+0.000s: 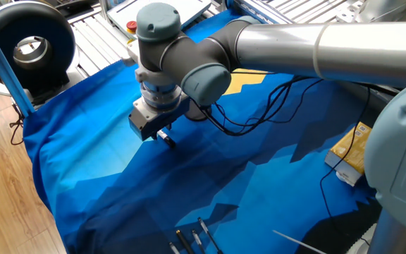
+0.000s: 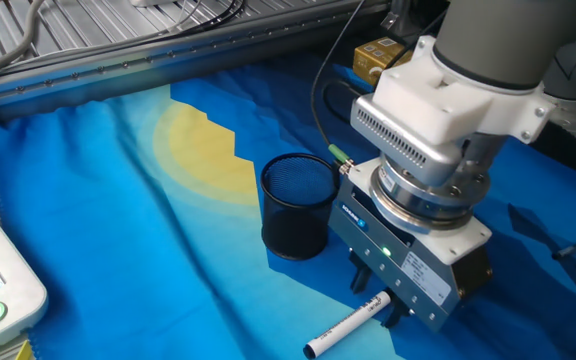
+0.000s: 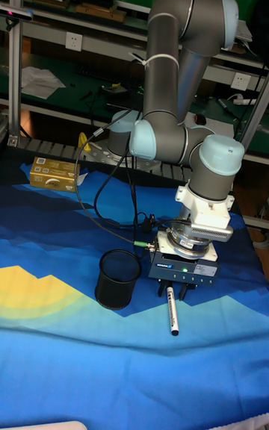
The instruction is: Put the pen into the pen holder
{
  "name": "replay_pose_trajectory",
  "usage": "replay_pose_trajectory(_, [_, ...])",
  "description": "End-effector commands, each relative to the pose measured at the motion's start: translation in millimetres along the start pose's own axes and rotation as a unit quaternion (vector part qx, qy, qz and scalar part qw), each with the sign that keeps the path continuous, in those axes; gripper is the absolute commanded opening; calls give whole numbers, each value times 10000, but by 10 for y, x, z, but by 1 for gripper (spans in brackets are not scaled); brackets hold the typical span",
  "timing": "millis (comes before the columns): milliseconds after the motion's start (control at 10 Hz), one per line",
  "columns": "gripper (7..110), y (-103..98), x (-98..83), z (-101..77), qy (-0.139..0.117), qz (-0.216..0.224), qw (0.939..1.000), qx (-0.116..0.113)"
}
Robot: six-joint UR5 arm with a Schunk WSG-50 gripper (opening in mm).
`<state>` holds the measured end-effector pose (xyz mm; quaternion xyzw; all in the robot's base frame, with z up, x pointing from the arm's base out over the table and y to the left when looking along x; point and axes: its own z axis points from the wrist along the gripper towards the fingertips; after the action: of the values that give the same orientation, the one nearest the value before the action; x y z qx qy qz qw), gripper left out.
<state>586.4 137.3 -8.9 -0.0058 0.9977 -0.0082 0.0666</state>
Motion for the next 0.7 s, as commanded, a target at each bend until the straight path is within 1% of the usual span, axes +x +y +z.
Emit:
replay_pose_trajectory(0, [44,-38,4,28,-37,33,10000,-37])
replay_pose_trajectory(300, [44,-69,15,51,-67,27,10000,-52])
replay_pose_trajectory(500, [44,-40,11,50,-75,97,9999,-113])
replay_pose_trajectory(600, [22,-35,17,45,-60,167,9998,-121])
